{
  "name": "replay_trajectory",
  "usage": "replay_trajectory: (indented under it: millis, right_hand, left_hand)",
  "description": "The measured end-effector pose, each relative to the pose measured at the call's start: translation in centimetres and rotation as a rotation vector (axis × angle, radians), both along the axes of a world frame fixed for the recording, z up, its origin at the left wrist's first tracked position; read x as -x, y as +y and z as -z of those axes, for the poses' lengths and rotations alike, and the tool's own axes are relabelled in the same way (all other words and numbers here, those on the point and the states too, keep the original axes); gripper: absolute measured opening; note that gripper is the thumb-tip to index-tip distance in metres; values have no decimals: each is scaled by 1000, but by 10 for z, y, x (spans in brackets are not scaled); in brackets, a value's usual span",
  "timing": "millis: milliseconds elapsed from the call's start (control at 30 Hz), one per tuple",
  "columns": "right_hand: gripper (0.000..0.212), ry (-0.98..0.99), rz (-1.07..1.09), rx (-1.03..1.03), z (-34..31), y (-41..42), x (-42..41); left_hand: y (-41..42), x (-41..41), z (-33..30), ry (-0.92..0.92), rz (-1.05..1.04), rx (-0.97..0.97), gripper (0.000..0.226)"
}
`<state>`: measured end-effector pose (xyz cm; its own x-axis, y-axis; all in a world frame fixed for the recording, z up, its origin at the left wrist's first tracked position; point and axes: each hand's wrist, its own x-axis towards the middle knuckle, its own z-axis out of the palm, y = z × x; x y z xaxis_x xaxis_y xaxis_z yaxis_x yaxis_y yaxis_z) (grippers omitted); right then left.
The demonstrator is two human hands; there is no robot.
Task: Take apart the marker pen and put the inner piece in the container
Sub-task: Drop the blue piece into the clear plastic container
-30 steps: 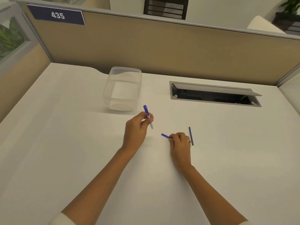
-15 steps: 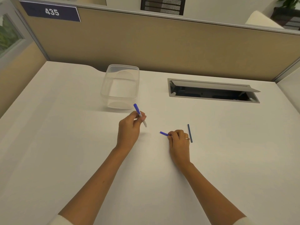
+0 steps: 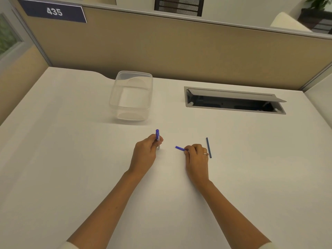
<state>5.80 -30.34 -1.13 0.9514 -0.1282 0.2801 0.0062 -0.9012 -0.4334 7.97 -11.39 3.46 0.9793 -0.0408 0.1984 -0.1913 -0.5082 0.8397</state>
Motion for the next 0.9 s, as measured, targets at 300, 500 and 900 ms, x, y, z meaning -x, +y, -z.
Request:
replay_trajectory:
  millis: [300, 500, 900]
  right_hand:
    - [8, -12, -2, 2, 1, -1, -1]
    - [8, -15, 1, 4, 1, -1, 0]
    - [7, -19, -4, -2, 2, -2, 0]
  left_hand:
    - [-11, -5, -44, -312, -129, 197, 17]
    - [-15, 1, -28, -299, -171, 283, 24]
    - [-3, -10, -7, -96, -156, 12, 17]
